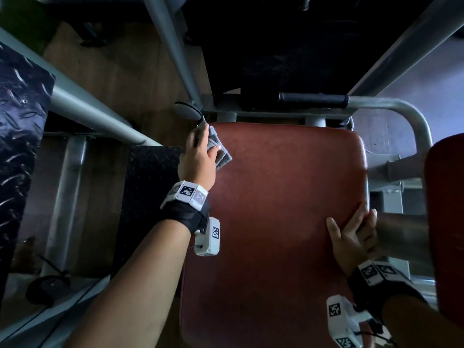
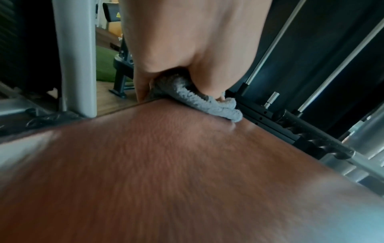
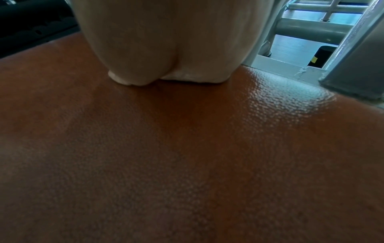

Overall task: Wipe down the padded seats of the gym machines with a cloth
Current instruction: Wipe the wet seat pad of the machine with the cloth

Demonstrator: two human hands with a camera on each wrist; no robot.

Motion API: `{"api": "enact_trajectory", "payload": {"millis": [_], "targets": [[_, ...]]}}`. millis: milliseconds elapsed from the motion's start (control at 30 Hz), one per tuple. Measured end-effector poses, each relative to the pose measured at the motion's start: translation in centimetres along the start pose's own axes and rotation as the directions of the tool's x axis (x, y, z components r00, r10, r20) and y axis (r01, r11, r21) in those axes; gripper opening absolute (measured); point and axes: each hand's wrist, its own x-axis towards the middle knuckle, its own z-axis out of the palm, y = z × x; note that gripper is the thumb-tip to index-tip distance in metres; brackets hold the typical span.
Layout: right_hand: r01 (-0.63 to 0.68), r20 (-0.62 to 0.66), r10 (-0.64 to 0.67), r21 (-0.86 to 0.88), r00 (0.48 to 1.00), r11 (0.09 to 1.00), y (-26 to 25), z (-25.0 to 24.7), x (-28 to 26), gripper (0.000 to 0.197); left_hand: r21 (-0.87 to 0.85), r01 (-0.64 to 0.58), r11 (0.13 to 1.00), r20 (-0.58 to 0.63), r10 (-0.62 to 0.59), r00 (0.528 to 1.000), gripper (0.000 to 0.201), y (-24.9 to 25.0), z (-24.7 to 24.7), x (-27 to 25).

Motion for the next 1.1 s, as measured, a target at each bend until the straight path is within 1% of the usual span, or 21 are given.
{"api": "enact_trajectory", "payload": {"millis": [33, 100, 167, 267, 367, 467, 533, 633, 700, 733, 800, 867, 933, 1000, 1033, 1100], "targets": [[-0.002, 0.015, 0.002, 0.003, 1.000, 1.000, 0.0, 0.0, 0.0, 0.090, -0.007, 0.026, 1.000, 0.013, -0.025, 1.000, 0.057, 0.1, -0.3, 0.5], [0.002, 0.041, -0.002, 0.006, 0.999, 1.000, 0.1, -0.1, 0.0, 0.097, -0.021, 0.057, 0.998, 0.080, -0.055, 0.995, 0.054, 0.2, -1.0, 1.8], [0.005, 0.038, -0.005, 0.009, 0.999, 1.000, 0.2, -0.1, 0.2, 0.100, -0.055, 0.095, 0.994, 0.122, -0.088, 0.989, 0.052, 0.4, -1.5, 2.9], [0.018, 0.032, -0.017, -0.002, 0.999, 1.000, 0.5, 0.2, 0.2, 0.099, -0.099, 0.144, 0.985, 0.093, -0.135, 0.986, 0.053, 0.3, -1.4, 2.4], [0.026, 0.013, -0.026, 0.001, 1.000, 1.000, 0.6, 0.3, 0.4, 0.100, -0.144, 0.161, 0.976, 0.053, -0.155, 0.986, 0.055, -0.5, -1.4, -0.8], [0.013, 0.016, -0.013, 0.019, 1.000, 1.000, 0.5, 0.2, 0.4, 0.101, -0.129, 0.154, 0.980, 0.036, -0.151, 0.988, 0.057, -1.6, -1.2, -3.2], [0.018, -0.001, -0.018, 0.041, 1.000, 0.999, 0.3, 0.5, 0.3, 0.094, -0.138, 0.149, 0.979, 0.052, -0.143, 0.988, 0.057, -1.8, -1.0, -2.2], [0.024, -0.065, -0.022, 0.028, 0.998, 0.999, 0.3, 0.4, 0.2, 0.085, -0.157, 0.136, 0.978, 0.098, -0.121, 0.988, 0.059, -1.4, -1.1, 0.4], [0.012, -0.044, -0.010, 0.047, 0.999, 0.999, 0.1, 0.4, 0.1, 0.084, -0.153, 0.119, 0.981, 0.117, -0.101, 0.988, 0.060, -1.1, -1.1, 1.2], [0.013, -0.032, -0.011, 0.056, 0.999, 0.998, 0.1, 0.3, 0.1, 0.085, -0.163, 0.120, 0.979, 0.106, -0.104, 0.989, 0.060, -1.0, -1.1, 1.0], [0.014, -0.021, -0.013, 0.068, 1.000, 0.998, -0.1, 0.0, -0.1, 0.086, -0.200, 0.125, 0.972, 0.067, -0.114, 0.991, 0.060, -0.8, -1.0, -0.7], [0.022, -0.009, -0.022, 0.077, 1.000, 0.997, -0.1, 0.0, -0.1, 0.084, -0.212, 0.125, 0.969, 0.023, -0.123, 0.992, 0.060, -1.0, -0.9, -4.0], [0.016, -0.005, -0.015, 0.082, 1.000, 0.997, -0.1, 0.0, 0.0, 0.084, -0.166, 0.126, 0.978, -0.037, -0.134, 0.990, 0.060, -1.2, -1.1, -7.9], [0.008, 0.003, -0.008, 0.077, 1.000, 0.997, -0.1, 0.0, 0.0, 0.088, -0.138, 0.127, 0.982, -0.076, -0.139, 0.987, 0.059, -1.4, -1.3, -10.7], [0.008, 0.003, -0.009, 0.073, 1.000, 0.997, -0.1, 0.1, 0.0, 0.089, -0.130, 0.134, 0.982, -0.083, -0.146, 0.986, 0.058, -1.4, -1.2, -11.4], [0.006, 0.002, -0.007, 0.069, 1.000, 0.998, 0.0, 0.1, 0.1, 0.087, -0.114, 0.162, 0.980, -0.081, -0.171, 0.982, 0.057, -1.4, -1.1, -11.0]]}}
